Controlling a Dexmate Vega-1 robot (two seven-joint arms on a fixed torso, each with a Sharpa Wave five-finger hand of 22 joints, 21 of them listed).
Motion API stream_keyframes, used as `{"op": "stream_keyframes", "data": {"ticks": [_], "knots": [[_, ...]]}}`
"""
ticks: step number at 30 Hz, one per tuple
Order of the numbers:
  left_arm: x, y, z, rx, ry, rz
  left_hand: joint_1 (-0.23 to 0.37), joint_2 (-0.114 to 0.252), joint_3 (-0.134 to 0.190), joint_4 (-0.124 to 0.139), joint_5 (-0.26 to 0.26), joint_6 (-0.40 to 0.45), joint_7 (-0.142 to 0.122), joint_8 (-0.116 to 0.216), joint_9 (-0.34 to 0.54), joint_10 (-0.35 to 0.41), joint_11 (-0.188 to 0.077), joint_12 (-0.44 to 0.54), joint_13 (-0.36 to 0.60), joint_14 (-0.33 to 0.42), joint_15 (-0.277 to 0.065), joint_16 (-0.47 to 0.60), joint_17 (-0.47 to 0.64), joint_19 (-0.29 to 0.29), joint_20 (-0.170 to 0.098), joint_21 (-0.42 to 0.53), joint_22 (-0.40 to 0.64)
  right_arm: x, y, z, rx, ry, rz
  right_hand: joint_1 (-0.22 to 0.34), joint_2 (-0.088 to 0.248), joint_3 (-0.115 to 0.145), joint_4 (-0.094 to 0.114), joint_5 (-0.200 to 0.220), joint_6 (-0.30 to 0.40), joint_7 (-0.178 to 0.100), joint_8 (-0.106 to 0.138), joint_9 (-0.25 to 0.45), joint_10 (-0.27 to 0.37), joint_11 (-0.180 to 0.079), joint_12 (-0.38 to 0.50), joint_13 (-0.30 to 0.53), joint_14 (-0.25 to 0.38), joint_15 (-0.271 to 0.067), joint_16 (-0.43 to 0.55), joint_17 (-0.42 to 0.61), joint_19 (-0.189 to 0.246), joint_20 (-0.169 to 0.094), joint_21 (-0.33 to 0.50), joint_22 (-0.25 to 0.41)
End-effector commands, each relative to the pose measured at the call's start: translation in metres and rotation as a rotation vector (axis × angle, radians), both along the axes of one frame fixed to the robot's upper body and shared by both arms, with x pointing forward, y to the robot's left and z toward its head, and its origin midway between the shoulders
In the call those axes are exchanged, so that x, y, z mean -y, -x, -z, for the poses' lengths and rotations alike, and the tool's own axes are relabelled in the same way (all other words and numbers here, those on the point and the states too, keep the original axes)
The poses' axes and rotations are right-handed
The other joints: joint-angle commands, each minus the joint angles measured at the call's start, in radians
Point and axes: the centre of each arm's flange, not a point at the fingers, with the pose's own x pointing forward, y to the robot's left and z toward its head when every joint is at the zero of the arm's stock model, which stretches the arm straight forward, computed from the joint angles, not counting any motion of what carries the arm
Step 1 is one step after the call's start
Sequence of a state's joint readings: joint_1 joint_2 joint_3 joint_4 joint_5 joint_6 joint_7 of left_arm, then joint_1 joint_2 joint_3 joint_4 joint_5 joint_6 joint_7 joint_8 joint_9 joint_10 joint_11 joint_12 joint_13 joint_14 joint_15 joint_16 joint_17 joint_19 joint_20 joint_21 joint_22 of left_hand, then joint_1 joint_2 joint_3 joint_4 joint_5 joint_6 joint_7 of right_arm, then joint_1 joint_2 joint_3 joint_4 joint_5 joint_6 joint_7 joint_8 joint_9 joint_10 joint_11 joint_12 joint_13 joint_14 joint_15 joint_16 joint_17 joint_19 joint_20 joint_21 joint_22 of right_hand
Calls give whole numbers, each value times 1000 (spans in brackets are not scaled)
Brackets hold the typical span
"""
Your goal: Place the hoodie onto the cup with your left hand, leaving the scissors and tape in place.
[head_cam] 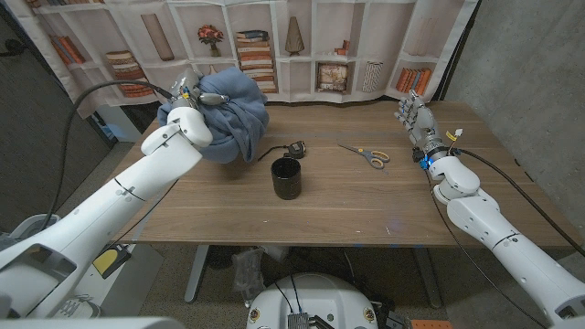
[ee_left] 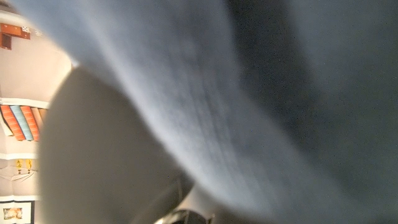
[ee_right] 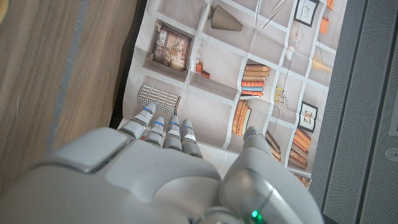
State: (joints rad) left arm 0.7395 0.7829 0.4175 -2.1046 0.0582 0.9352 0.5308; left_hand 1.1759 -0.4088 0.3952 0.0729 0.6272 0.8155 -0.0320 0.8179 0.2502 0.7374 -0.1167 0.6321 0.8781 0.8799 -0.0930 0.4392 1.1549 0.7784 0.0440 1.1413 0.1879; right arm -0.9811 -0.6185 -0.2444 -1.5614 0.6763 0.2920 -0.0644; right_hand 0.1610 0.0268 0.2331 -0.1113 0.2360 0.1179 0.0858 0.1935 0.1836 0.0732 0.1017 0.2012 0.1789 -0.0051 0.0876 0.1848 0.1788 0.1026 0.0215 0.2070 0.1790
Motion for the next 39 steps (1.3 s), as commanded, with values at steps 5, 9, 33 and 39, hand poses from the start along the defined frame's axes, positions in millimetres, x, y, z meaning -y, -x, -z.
{"op": "stream_keyframes", "data": {"ticks": [5, 9, 33, 39], "knots": [[1, 11, -6, 42, -31, 70, 360, 348, 345, -245, 6, 109, 56, 14, 494, 15, -2, 0, 7, 36, -53, -1, 8, 125, -259, 13, 3, 0, 4, 0, 7, -1, 6, 5, 7, -4, -3, -3, -5, -2, 1, 3, 0, 0, 7, 5, 9, 5, 3, 5, 11, -5, 0, 5], [2, 12, -7, 64, -62, 102, 359, 349, 347, -244, 5, 112, 55, 18, 500, 16, -5, 2, 14, 36, -55, -3, 12, 123, -260, 21, 3, -1, 5, 1, 7, -3, 8, 5, 7, -4, -3, -3, -5, -2, 0, 3, 0, -1, 7, 5, 10, 5, 3, 5, 11, -5, 0, 5], [14, 12, -15, 79, -273, 205, 350, 357, 352, -241, -1, 114, 37, 14, 491, 5, -18, -6, 31, 32, -68, -14, 25, 94, -261, 54, 4, 1, 7, 0, 9, -2, 17, 6, 8, -5, -4, -4, -4, -1, 1, 3, 0, 1, 6, 5, 13, 4, 4, 5, 17, -8, 0, 5], [18, 14, -16, 106, -279, 233, 350, 358, 353, -242, -2, 116, 35, 14, 490, 7, -18, -6, 35, 34, -71, -17, 23, 90, -261, 62, 3, 0, 7, 0, 10, -3, 19, 6, 8, -5, -4, -5, -4, -2, 1, 3, 1, 1, 7, 5, 13, 4, 3, 5, 17, -8, 0, 5]]}}
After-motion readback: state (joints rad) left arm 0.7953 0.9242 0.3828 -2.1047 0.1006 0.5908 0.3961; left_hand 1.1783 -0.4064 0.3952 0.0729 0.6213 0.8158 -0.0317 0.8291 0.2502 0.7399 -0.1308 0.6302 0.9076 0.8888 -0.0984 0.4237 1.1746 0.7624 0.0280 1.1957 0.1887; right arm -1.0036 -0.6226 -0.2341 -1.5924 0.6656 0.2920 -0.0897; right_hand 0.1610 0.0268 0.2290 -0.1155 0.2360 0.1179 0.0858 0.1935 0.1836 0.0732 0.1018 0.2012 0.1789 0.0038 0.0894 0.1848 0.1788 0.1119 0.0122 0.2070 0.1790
